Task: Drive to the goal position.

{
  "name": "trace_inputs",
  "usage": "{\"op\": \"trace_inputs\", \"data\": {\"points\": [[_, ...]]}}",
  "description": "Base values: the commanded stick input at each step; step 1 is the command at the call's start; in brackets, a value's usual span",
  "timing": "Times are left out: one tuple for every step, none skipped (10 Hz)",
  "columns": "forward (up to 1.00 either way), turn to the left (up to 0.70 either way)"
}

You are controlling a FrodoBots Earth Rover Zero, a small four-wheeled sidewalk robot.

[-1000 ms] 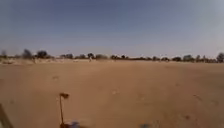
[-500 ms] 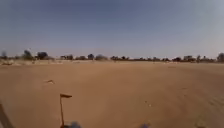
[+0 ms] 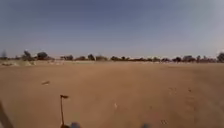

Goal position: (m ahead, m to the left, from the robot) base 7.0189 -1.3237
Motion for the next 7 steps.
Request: {"op": "trace_inputs", "data": {"points": [[0.45, 0.00], [0.50, 0.00], [0.50, 0.00], [0.50, 0.00], [0.50, 0.00], [0.50, 0.00], [0.50, 0.00]]}}
